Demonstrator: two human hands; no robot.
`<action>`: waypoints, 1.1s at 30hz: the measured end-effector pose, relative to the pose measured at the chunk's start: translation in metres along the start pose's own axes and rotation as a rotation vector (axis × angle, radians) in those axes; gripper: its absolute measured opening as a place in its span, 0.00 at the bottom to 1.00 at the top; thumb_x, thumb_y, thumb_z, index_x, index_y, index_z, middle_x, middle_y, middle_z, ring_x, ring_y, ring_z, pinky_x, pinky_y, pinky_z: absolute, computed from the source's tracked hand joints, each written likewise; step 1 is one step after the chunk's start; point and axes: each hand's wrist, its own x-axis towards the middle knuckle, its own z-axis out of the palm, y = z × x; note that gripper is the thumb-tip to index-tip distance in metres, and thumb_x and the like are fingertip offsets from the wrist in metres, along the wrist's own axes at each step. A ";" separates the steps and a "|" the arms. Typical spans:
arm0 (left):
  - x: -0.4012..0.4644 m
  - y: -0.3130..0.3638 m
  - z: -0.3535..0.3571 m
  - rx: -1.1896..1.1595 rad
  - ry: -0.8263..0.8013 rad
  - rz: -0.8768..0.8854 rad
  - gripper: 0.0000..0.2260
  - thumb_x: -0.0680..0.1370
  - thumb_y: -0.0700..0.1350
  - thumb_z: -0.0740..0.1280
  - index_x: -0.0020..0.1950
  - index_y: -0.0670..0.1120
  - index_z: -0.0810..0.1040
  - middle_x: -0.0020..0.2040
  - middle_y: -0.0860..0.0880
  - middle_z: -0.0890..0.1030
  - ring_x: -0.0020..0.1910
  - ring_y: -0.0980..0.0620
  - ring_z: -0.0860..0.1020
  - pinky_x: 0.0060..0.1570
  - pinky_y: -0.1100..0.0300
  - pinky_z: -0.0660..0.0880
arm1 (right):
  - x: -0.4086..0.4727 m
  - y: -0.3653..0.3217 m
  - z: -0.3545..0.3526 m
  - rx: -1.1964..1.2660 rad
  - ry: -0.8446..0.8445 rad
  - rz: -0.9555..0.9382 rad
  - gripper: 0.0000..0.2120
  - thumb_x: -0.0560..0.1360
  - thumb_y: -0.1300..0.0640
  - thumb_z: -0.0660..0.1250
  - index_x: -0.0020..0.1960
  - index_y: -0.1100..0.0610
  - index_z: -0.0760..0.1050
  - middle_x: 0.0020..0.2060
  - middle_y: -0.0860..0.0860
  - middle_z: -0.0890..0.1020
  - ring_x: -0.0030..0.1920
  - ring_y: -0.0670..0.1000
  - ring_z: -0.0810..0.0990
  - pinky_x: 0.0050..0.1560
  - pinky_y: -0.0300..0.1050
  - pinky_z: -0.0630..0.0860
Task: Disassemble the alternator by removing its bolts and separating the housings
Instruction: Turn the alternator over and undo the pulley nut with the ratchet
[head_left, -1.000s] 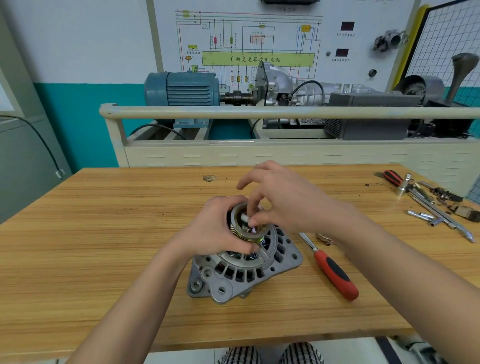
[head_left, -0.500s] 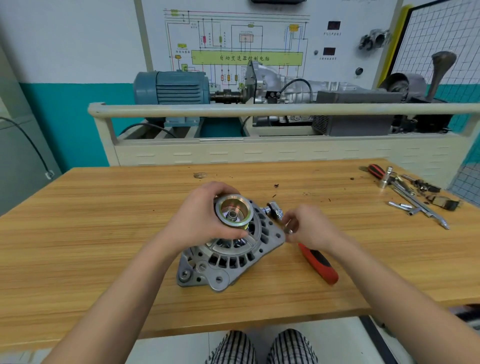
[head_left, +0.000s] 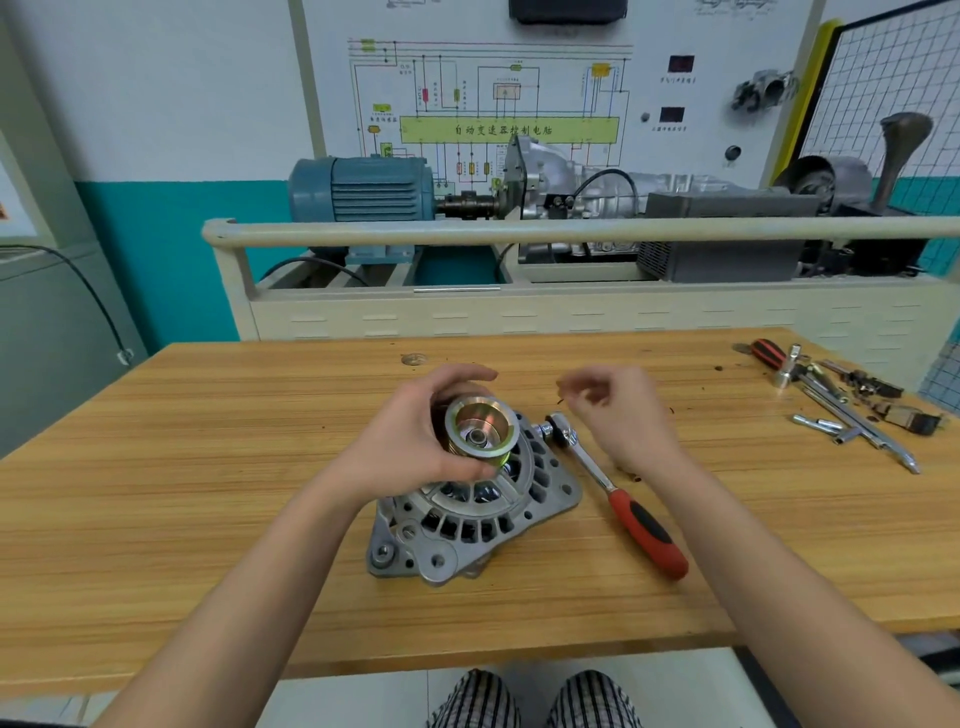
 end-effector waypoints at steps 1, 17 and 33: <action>0.000 0.000 0.000 0.008 0.011 0.012 0.37 0.60 0.36 0.82 0.65 0.50 0.72 0.55 0.52 0.81 0.54 0.59 0.80 0.56 0.66 0.74 | -0.002 -0.013 -0.006 0.113 0.019 -0.058 0.08 0.76 0.57 0.69 0.53 0.48 0.79 0.48 0.42 0.82 0.46 0.40 0.78 0.46 0.35 0.74; 0.025 0.046 -0.004 -0.046 0.295 0.240 0.35 0.60 0.39 0.82 0.61 0.51 0.70 0.49 0.55 0.83 0.51 0.60 0.81 0.55 0.65 0.75 | -0.010 -0.084 -0.023 0.333 -0.010 -0.271 0.29 0.60 0.49 0.79 0.59 0.56 0.79 0.51 0.48 0.83 0.53 0.49 0.82 0.56 0.53 0.79; 0.074 -0.004 0.006 0.206 -0.092 -0.112 0.17 0.79 0.51 0.64 0.64 0.44 0.73 0.58 0.49 0.80 0.58 0.55 0.77 0.52 0.69 0.72 | 0.023 0.046 0.023 0.073 -0.176 0.154 0.22 0.65 0.55 0.78 0.56 0.56 0.77 0.48 0.43 0.79 0.54 0.45 0.78 0.44 0.29 0.69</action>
